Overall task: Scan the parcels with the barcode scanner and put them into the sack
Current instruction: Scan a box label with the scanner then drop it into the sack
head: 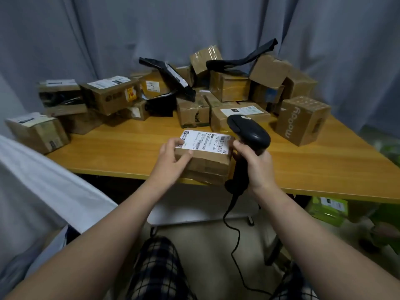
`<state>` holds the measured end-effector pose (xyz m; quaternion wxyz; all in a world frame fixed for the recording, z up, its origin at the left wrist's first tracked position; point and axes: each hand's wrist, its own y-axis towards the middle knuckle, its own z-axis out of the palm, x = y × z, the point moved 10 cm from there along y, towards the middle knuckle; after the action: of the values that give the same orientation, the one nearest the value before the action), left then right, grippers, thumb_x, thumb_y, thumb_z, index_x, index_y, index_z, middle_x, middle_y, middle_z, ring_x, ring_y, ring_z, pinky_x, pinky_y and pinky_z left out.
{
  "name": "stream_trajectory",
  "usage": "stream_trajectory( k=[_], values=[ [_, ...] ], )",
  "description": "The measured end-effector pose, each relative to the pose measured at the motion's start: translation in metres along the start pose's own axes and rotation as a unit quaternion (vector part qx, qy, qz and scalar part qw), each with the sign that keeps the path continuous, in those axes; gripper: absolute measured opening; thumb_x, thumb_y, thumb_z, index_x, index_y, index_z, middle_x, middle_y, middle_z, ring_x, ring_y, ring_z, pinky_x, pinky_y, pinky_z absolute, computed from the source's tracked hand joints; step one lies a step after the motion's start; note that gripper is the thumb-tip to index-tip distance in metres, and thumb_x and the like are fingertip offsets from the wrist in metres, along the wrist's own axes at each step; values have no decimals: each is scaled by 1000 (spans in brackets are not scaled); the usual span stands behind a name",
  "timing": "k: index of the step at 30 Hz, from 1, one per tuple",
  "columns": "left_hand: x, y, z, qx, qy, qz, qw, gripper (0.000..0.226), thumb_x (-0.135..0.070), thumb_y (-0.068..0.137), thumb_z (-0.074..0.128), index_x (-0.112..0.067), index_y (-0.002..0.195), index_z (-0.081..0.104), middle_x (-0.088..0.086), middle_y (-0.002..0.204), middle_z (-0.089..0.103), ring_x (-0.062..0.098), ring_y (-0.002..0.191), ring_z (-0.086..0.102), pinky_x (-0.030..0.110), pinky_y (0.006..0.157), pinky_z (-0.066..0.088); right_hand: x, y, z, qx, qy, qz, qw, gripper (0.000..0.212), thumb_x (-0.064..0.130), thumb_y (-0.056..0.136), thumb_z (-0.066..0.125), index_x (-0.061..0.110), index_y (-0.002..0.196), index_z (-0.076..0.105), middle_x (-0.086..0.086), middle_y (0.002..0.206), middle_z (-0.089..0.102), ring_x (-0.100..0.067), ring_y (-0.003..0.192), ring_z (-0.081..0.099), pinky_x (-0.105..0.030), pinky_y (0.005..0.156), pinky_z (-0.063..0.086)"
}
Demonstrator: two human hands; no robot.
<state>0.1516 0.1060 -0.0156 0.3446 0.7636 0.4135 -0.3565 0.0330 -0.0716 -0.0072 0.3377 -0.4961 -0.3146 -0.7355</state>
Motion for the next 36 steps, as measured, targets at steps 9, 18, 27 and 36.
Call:
stream_trajectory(
  k=[9,18,27,36],
  values=[
    [12,3,-5,11,-58,-71,996,39,-38,97,51,-21,131,45,5,135,47,17,115,46,22,81,40,-33,1,-5,-31,-85,79,993,40,23,82,76,21,120,62,0,111,69,-18,105,64,-34,86,54],
    [-50,30,3,166,280,130,937,70,-44,89,62,-26,148,30,1,150,33,20,134,36,35,106,34,-31,-12,-4,6,-87,50,995,40,17,85,72,20,123,61,3,113,68,-9,107,62,-22,86,50],
    [-46,37,5,199,350,92,911,91,-63,65,75,-21,135,36,2,126,48,19,111,47,37,97,44,-30,-27,-1,-35,-81,6,996,42,26,87,71,25,126,59,10,115,67,-3,108,59,-17,83,47],
    [-52,11,-24,77,240,119,960,103,-52,59,84,-19,141,31,4,136,36,21,126,37,36,104,34,-11,-26,13,14,-16,58,998,27,22,85,73,23,112,66,0,98,76,-16,94,72,-33,80,59]
  ],
)
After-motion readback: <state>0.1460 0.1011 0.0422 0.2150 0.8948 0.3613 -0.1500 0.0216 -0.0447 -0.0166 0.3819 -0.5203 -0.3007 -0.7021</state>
